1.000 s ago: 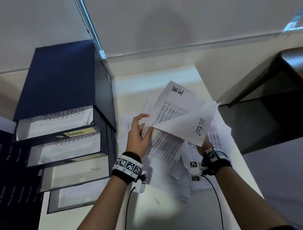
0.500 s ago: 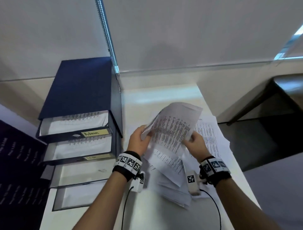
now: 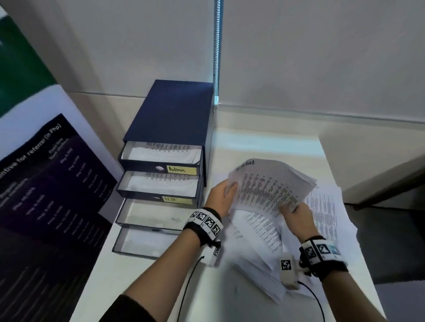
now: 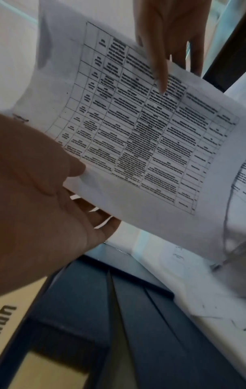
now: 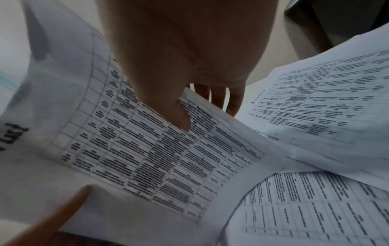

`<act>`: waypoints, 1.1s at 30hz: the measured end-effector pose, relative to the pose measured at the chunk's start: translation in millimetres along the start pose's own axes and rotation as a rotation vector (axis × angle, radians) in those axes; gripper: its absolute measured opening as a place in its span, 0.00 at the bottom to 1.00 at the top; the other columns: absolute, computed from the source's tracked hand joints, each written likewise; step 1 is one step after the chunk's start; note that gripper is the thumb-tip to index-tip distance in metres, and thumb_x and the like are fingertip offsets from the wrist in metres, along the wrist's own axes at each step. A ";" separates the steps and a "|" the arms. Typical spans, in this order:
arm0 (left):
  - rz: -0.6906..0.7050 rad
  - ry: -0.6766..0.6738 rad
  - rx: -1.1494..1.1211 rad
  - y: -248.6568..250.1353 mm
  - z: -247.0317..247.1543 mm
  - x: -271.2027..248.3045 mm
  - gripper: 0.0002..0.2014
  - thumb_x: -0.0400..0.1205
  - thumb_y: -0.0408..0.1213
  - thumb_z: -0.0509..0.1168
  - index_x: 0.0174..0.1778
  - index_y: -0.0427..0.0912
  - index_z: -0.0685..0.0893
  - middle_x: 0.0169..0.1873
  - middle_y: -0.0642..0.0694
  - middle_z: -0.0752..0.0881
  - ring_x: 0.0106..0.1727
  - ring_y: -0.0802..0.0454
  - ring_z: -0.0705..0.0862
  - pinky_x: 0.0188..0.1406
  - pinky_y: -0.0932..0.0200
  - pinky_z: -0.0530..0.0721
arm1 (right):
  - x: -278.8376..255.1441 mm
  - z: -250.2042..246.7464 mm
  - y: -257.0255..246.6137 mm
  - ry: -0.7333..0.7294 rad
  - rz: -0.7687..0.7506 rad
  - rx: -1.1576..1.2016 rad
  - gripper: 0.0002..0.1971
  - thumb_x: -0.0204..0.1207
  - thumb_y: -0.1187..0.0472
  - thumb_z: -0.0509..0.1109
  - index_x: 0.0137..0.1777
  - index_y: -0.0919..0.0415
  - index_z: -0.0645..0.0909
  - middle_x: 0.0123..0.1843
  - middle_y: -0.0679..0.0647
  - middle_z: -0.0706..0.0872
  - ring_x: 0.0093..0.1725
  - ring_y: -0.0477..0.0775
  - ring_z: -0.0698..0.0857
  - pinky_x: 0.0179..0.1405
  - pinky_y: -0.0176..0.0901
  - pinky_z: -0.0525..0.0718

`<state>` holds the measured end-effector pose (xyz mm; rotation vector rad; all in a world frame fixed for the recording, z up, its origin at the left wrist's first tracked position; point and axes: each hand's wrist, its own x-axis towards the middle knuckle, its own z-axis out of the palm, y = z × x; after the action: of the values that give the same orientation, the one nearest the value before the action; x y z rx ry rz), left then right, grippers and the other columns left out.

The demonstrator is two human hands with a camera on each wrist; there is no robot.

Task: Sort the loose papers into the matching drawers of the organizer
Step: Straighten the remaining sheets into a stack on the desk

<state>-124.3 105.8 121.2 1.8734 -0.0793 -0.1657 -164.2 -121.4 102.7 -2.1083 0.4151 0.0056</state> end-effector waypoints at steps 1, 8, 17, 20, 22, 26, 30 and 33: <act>0.035 0.032 -0.008 4.6 -5.7 -4.2 0.12 0.89 0.44 0.58 0.52 0.42 0.83 0.41 0.55 0.85 0.45 0.60 0.83 0.49 0.66 0.79 | -1.8 0.4 -7.9 0.012 -0.034 0.013 0.06 0.80 0.66 0.70 0.53 0.68 0.84 0.47 0.57 0.86 0.50 0.59 0.86 0.38 0.38 0.77; 0.122 0.217 -0.134 45.0 -90.4 -32.4 0.17 0.88 0.48 0.59 0.70 0.45 0.75 0.63 0.55 0.84 0.60 0.74 0.80 0.66 0.65 0.81 | -35.7 7.0 -99.4 -0.100 -0.298 0.251 0.17 0.81 0.63 0.70 0.69 0.58 0.76 0.59 0.43 0.86 0.58 0.39 0.85 0.60 0.48 0.84; -0.121 0.350 0.197 1.5 -228.3 -124.3 0.39 0.85 0.40 0.64 0.85 0.65 0.47 0.71 0.47 0.81 0.62 0.42 0.86 0.66 0.40 0.82 | -110.4 141.1 -126.6 -0.458 -0.495 0.167 0.33 0.84 0.68 0.65 0.83 0.42 0.62 0.79 0.28 0.66 0.80 0.48 0.71 0.81 0.62 0.65; -0.263 0.343 0.202 -17.6 -259.9 -163.3 0.41 0.85 0.36 0.65 0.85 0.65 0.48 0.67 0.45 0.82 0.52 0.56 0.86 0.50 0.66 0.84 | -136.4 189.2 -104.0 -0.712 -0.415 0.131 0.21 0.83 0.68 0.67 0.69 0.44 0.81 0.70 0.33 0.79 0.72 0.28 0.73 0.81 0.54 0.69; -0.324 0.289 0.241 -38.0 -275.7 -184.7 0.36 0.85 0.32 0.64 0.83 0.66 0.57 0.59 0.45 0.83 0.43 0.58 0.86 0.33 0.73 0.80 | -157.1 212.3 -90.2 -0.853 -0.274 0.155 0.20 0.81 0.69 0.69 0.67 0.46 0.83 0.69 0.33 0.80 0.72 0.28 0.73 0.81 0.51 0.68; -0.494 0.105 0.299 -98.3 -292.7 -212.3 0.13 0.82 0.38 0.65 0.52 0.63 0.89 0.55 0.52 0.89 0.42 0.50 0.89 0.39 0.58 0.87 | -187.5 246.8 -57.5 -1.013 -0.052 0.155 0.21 0.79 0.69 0.70 0.65 0.44 0.86 0.77 0.44 0.77 0.59 0.58 0.86 0.59 0.55 0.85; -0.696 -0.068 0.322 -150.4 -301.0 -235.6 0.04 0.78 0.51 0.72 0.43 0.58 0.91 0.49 0.56 0.90 0.52 0.57 0.87 0.58 0.59 0.84 | -195.5 258.3 -35.1 -1.066 0.111 0.158 0.21 0.77 0.70 0.68 0.61 0.44 0.88 0.78 0.45 0.75 0.70 0.83 0.74 0.55 0.60 0.80; -0.749 -0.046 0.173 -170.6 -297.7 -241.8 0.07 0.81 0.40 0.73 0.54 0.48 0.90 0.40 0.45 0.85 0.31 0.54 0.80 0.33 0.61 0.83 | -180.9 249.9 -38.7 -0.988 0.155 0.196 0.21 0.81 0.73 0.64 0.62 0.48 0.87 0.78 0.49 0.75 0.74 0.55 0.77 0.65 0.42 0.79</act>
<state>-322.0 471.8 65.1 1.9923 0.6004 -0.7316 -283.8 155.7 28.0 -1.6265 -0.0298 1.0049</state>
